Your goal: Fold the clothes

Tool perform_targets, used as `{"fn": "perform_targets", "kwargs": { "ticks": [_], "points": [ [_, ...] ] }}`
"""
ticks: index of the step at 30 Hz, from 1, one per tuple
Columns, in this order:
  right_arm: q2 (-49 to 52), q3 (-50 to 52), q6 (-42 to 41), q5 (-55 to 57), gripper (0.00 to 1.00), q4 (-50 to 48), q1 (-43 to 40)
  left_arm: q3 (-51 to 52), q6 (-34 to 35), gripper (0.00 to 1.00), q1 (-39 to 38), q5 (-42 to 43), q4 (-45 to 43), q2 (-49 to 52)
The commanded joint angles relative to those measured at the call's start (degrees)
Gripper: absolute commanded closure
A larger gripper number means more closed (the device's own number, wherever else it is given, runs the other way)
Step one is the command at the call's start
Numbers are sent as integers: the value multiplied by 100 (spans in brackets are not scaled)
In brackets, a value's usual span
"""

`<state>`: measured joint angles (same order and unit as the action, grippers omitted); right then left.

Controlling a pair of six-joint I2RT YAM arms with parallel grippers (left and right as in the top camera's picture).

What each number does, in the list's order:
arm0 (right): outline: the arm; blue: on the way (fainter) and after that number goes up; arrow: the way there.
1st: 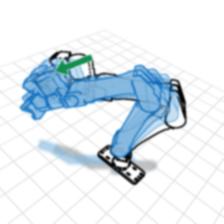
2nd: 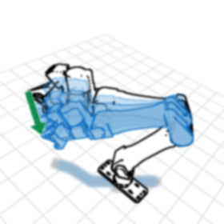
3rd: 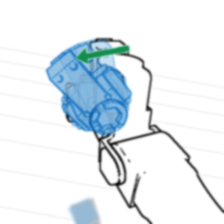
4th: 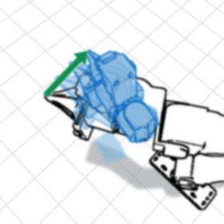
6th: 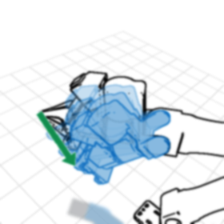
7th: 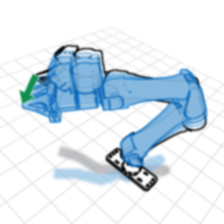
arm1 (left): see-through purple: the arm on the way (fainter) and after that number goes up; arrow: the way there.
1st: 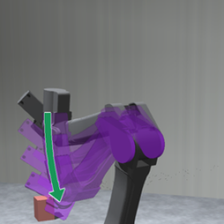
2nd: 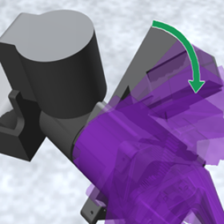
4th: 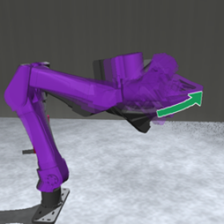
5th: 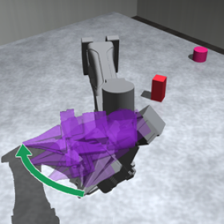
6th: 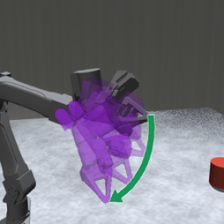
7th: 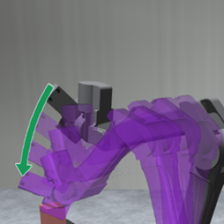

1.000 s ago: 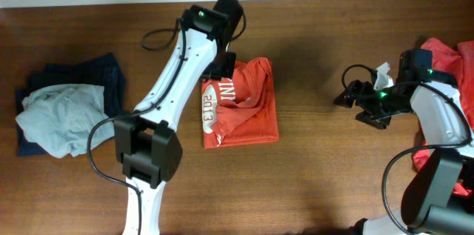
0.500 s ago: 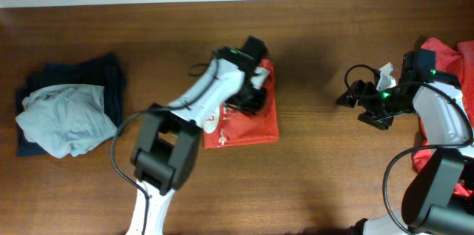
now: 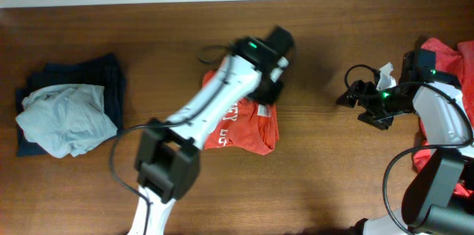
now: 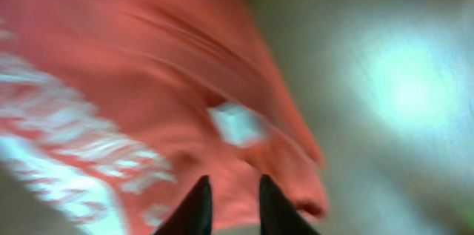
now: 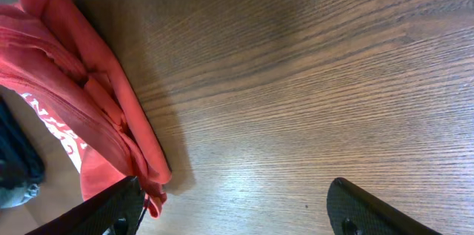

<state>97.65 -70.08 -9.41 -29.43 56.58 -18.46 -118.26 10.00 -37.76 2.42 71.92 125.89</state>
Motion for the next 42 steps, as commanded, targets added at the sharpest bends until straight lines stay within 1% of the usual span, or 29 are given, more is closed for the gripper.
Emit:
{"fn": "perform_targets", "kwargs": {
  "ticks": [1,4,6,9,18,19,20,22,24,27,29,31,33,34,35,39,42],
  "points": [
    [-140,-107,17,55,16,2,-37,-98,-92,75,584,-562,-219,-293],
    [-140,-107,17,52,16,2,-35,31,-442,76,933,-72,-507,-197],
    [-140,-107,15,52,16,2,-35,31,-496,76,1091,229,-671,0],
    [-140,-107,17,52,16,2,-35,31,-494,76,1108,396,-986,247],
    [-140,-107,17,50,16,39,-31,31,-494,77,754,1043,-1991,1082],
    [-140,-107,15,50,16,48,-31,31,-494,77,673,1318,-2151,1154],
    [-140,-107,17,50,16,55,-31,31,-494,80,590,1685,-2326,1191],
    [-140,-107,17,50,16,68,-31,17,-494,82,455,2210,-2573,1189],
    [-140,-107,17,50,16,68,-31,-136,-494,82,310,2437,-2623,1167],
    [-140,-107,17,50,16,68,-31,-568,-542,83,136,2424,-2430,1147],
    [-140,-107,17,52,16,72,-31,-925,-538,82,81,2184,-2127,1145],
    [-140,-107,17,52,16,72,-31,-1228,-538,76,79,1858,-1727,1145],
    [-140,-107,17,52,16,70,-31,-1602,-535,70,138,1353,-1060,1145],
    [-140,-107,17,52,16,70,-31,-1707,-535,69,162,1228,-850,1145],
    [-140,-107,17,52,16,70,-31,-1878,-535,66,212,1019,-463,1145],
    [-140,-107,24,52,16,63,-31,-2310,-535,64,446,323,719,1145],
    [-140,-107,116,52,16,42,-26,-2472,-535,64,691,151,1368,1145]
  ]
}}
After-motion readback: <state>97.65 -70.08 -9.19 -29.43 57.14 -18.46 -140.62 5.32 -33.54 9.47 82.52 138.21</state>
